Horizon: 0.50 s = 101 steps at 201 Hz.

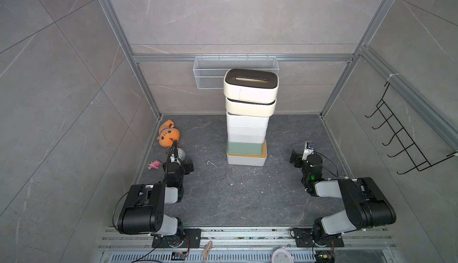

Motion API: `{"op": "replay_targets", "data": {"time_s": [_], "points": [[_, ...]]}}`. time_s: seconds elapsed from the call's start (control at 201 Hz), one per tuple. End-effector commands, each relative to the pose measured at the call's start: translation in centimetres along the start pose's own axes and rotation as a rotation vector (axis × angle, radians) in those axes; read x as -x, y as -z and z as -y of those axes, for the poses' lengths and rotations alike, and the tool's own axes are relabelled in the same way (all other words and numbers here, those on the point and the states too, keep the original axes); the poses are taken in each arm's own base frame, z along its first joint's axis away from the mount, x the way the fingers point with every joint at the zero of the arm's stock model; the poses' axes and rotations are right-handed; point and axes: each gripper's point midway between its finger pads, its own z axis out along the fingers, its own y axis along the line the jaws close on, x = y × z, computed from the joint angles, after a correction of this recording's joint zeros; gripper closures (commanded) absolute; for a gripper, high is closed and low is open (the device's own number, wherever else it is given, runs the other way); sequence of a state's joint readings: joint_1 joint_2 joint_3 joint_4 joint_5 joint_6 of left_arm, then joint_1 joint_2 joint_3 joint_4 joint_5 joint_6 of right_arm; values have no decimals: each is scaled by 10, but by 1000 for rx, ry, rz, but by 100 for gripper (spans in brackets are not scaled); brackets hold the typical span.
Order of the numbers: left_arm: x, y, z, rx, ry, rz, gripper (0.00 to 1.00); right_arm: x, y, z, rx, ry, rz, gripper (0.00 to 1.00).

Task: Stack the tissue boxes
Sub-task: Reset both arms

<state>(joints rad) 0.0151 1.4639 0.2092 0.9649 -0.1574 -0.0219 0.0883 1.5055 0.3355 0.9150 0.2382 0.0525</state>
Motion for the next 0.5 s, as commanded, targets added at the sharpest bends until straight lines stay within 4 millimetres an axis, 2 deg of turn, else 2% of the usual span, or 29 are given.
{"op": "replay_targets", "data": {"time_s": [0.0,0.125,0.499], "points": [[32,-10,-5,41,7,87,0,0,-1,-1,5,-7,-8,0],[28,-24,3,6,-16,-3,0,-1,-1,-1,5,-7,-8,0],[28,-24,2,-1,-9,-3,0,-1,-1,-1,5,-6,-8,0]]}}
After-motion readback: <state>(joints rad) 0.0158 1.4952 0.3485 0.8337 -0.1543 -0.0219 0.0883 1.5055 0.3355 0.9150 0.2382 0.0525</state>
